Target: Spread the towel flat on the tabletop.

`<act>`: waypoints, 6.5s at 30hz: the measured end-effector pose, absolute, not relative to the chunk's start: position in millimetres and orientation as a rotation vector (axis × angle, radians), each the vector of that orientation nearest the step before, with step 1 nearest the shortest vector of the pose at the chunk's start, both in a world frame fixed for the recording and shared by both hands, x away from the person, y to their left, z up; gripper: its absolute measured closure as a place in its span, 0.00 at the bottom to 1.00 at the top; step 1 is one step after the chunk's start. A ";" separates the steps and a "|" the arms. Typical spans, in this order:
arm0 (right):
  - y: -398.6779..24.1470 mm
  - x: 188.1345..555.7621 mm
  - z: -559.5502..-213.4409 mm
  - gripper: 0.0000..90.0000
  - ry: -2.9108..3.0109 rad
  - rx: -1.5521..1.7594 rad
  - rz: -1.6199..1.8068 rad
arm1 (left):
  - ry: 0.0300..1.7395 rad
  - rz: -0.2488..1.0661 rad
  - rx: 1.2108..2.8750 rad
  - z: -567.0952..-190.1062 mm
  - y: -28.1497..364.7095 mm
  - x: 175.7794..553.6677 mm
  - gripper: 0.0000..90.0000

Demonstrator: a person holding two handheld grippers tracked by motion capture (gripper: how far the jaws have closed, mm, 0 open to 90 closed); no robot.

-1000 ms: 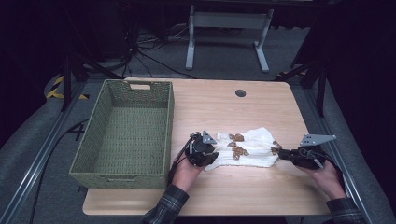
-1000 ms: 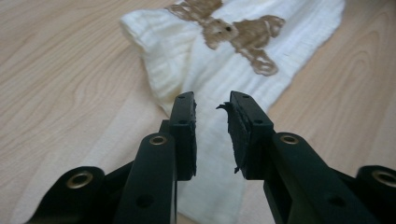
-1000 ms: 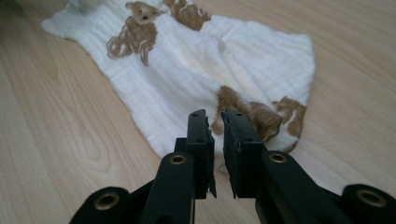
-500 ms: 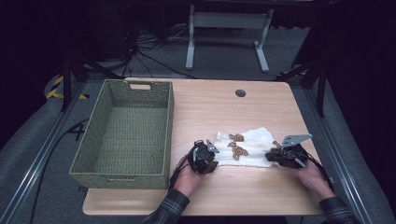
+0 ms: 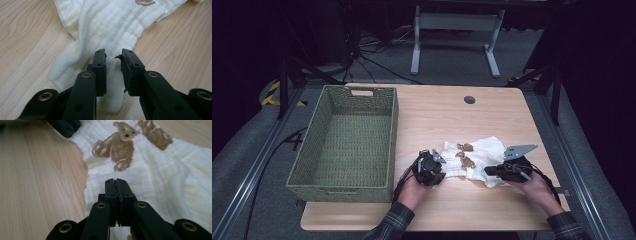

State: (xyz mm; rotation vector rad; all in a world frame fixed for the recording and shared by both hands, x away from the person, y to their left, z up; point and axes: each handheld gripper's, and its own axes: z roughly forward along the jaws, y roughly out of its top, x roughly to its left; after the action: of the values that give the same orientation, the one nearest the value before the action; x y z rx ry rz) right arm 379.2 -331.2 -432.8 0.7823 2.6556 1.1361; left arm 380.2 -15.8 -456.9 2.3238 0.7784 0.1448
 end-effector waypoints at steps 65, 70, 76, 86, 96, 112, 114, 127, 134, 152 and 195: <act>-402.9 354.9 -426.0 0.85 2.548 0.945 1.156 | 0.745 0.140 2.304 -430.7 -23.3 371.8 0.70; -403.8 377.4 -423.3 0.83 2.503 0.994 1.128 | 0.815 0.204 2.277 -431.0 -26.0 394.9 0.68; -401.7 405.7 -424.6 0.78 2.452 1.052 1.091 | 0.850 0.248 2.267 -431.3 -28.2 416.7 0.63; -397.0 443.3 -439.8 0.69 2.441 1.145 1.041 | 0.907 0.236 2.250 -438.1 -32.0 438.0 0.60; -394.8 446.4 -446.9 0.99 2.469 1.149 1.041 | 0.871 0.229 2.313 -442.6 -40.7 437.8 0.96; -351.9 399.0 -422.9 1.00 2.552 0.850 1.173 | 0.859 0.217 2.275 -440.3 -34.5 424.9 0.96; -343.5 392.7 -424.6 1.00 2.588 0.817 1.176 | 0.858 0.215 2.278 -441.1 -34.9 424.3 0.96; -318.2 369.5 -428.8 0.92 2.691 0.678 1.205 | 0.854 0.194 2.318 -445.9 -34.6 425.6 0.94; -345.6 382.6 -418.0 0.90 2.565 0.815 1.225 | 0.855 0.193 2.318 -449.2 -36.7 425.8 0.94; -336.7 417.2 -447.7 0.97 2.666 0.897 1.059 | 0.848 0.198 2.332 -451.7 -37.7 427.3 0.95; -408.8 435.3 -418.1 0.81 2.353 1.081 1.027 | 0.945 0.214 2.210 -441.2 -27.0 442.5 0.66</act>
State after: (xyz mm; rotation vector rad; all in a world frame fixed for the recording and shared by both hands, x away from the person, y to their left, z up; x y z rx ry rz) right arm 435.3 -408.8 -418.1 1.0810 2.3525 1.0270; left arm 442.5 -27.0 -441.2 2.2104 0.9446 0.2142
